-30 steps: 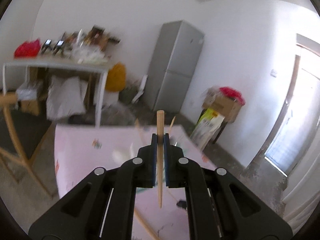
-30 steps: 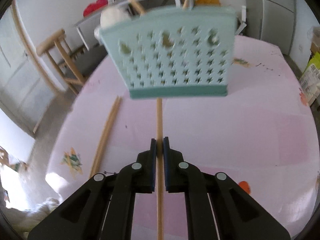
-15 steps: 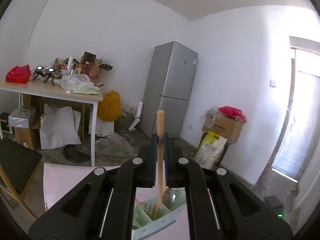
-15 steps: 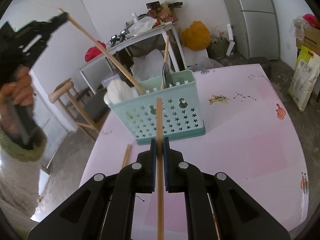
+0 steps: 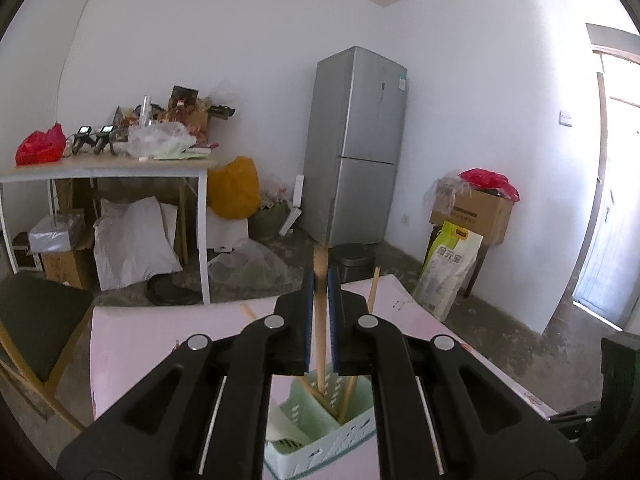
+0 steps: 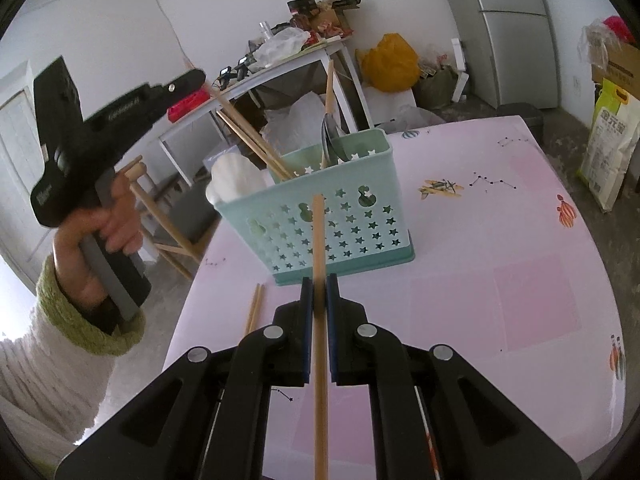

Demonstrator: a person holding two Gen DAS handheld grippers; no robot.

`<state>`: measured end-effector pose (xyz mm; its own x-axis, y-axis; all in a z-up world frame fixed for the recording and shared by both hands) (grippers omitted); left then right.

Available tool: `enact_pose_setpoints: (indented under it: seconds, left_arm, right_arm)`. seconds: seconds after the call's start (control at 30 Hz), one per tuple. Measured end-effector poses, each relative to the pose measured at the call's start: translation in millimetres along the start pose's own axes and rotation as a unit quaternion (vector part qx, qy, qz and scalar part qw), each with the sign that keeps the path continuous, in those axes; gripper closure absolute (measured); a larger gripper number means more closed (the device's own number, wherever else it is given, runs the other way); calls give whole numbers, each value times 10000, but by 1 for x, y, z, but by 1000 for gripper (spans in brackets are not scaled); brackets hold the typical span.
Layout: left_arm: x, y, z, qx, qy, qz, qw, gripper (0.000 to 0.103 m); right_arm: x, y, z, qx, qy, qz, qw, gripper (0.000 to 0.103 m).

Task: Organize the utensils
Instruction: 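Open the left tool and pull it back while the right tool holds its chopstick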

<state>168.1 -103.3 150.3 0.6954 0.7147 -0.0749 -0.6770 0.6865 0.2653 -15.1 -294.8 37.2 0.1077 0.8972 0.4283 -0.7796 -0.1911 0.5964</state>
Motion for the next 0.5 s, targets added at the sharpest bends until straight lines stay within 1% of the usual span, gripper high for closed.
enact_pose_setpoints:
  seconds: [0.03,0.07,0.1,0.2,0.33,0.43,0.5]
  left_arm:
    - [3,2,-1,1,33,8,10000,88]
    - [6,5,-1,-8,76,21,10000,84]
    - [8,9,-1,-20,116,34,9999,83]
    - [14,24,-2,-59,221,44,9997,75]
    - [19,52,-3,-111,372,-16,9992,62]
    - [21,73,-12,-56,413,-60,9991,54]
    - [22,85,-22,73,385,-65,9992,49]
  right_arm:
    - [0,0,0,-2,-5,6,10000,96]
    - [1,1,0,-5,-9,9,10000,96]
    - [1,1,1,-8,-12,12,10000,96]
    - [4,4,4,-45,-3,38,10000,96]
    - [9,9,13,-152,83,101,9998,96]
    - [16,14,28,-318,175,229,9991,96]
    - [21,18,41,-473,219,377,9979,96]
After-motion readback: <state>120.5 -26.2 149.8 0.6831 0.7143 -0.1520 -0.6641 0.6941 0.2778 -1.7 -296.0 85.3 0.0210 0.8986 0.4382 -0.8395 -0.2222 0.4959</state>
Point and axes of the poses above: each gripper's, at about its wrist camera, not at the fingertips, and y roughly against the way its jaws point, x to its left, z to its top, the point moved 1 cm from there along -y, roughly the way its jaws point, and after that the axes turned 3 degrees about -y, right-handed, at the moved point
